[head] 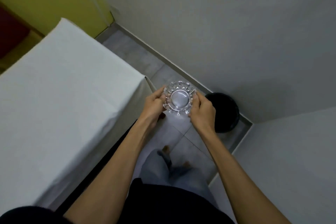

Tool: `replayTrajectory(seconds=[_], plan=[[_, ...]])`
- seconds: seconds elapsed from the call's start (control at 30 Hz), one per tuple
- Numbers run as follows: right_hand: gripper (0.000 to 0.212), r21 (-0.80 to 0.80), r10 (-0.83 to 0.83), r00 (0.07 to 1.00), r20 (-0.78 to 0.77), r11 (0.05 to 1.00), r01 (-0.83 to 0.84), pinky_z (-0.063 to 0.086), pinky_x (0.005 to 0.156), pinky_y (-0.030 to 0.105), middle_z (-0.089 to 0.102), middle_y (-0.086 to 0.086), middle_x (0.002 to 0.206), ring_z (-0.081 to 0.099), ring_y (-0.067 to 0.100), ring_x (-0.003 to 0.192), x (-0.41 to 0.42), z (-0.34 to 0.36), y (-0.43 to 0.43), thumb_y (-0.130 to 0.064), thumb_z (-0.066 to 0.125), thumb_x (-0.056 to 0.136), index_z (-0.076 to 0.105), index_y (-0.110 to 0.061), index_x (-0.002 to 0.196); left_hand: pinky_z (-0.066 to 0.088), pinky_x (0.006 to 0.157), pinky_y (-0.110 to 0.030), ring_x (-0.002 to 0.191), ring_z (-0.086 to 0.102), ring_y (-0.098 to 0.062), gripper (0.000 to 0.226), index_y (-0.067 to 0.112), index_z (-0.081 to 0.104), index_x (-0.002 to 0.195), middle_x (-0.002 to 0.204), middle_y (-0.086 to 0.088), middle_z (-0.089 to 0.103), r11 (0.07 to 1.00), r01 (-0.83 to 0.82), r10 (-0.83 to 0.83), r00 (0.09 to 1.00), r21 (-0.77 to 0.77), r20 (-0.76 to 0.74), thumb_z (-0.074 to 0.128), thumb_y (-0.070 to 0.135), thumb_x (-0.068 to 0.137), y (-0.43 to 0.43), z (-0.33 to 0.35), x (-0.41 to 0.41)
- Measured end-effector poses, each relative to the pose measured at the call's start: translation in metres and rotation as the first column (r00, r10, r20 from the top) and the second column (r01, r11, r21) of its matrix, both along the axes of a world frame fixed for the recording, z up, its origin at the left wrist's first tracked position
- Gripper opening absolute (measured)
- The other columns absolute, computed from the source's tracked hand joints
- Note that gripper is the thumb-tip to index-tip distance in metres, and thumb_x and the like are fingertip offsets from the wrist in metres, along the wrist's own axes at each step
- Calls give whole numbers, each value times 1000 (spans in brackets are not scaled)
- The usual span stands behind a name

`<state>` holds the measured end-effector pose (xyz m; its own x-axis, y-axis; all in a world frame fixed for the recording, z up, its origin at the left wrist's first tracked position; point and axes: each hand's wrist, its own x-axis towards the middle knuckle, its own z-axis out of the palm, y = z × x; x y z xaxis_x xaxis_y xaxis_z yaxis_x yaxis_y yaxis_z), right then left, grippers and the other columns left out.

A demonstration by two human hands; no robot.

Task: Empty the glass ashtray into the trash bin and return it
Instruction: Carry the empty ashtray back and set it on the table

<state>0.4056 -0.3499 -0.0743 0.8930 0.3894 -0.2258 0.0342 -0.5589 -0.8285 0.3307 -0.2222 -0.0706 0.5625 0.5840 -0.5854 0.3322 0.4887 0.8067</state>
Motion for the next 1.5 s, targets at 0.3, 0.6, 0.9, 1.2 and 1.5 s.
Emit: replayTrajectory(seconds=[0.3, 0.6, 0.9, 1.2, 1.5], plan=[[36, -33, 296, 951, -91, 953, -300, 59, 68, 54, 68, 3, 71, 70, 32, 74, -61, 37, 90, -35, 35, 95, 65, -17, 99, 57, 96, -40, 110, 70, -20, 32, 7, 67, 130, 122, -6, 73, 926, -376, 375, 927, 39, 22, 58, 10, 99, 55, 31, -105], [36, -70, 523, 836, -167, 839, -539, 49, 42, 24, 67, 11, 93, 65, 29, 71, -133, 68, 208, -16, 30, 101, 65, -12, 111, 58, 92, -36, 94, 68, -19, 40, 8, 61, 136, 125, -6, 70, 769, -638, 639, 769, 32, -32, 59, 7, 96, 136, 46, -195], [40, -106, 618, 766, -177, 761, -640, 62, 76, 44, 72, 13, 103, 71, 37, 91, -189, 58, 285, -25, 34, 94, 64, -10, 116, 57, 87, -34, 74, 61, -14, 39, 15, 70, 128, 90, 4, 72, 712, -697, 702, 707, 79, -87, 64, 11, 90, 205, 40, -252], [35, -183, 675, 717, -176, 693, -697, 59, 81, 52, 68, 14, 104, 67, 36, 94, -233, 53, 341, -8, 37, 83, 63, -6, 106, 55, 93, -30, 104, 67, -20, 43, 25, 66, 131, 124, 3, 71, 661, -716, 750, 631, 224, -195, 49, 14, 93, 236, 36, -284], [37, -271, 727, 672, -142, 624, -733, 54, 81, 40, 54, 22, 124, 53, 30, 80, -250, 44, 376, -7, 39, 89, 61, -4, 119, 48, 100, -24, 129, 58, -22, 54, 23, 62, 137, 141, 2, 61, 625, -724, 780, 562, 291, -276, 39, 5, 92, 252, 35, -291]])
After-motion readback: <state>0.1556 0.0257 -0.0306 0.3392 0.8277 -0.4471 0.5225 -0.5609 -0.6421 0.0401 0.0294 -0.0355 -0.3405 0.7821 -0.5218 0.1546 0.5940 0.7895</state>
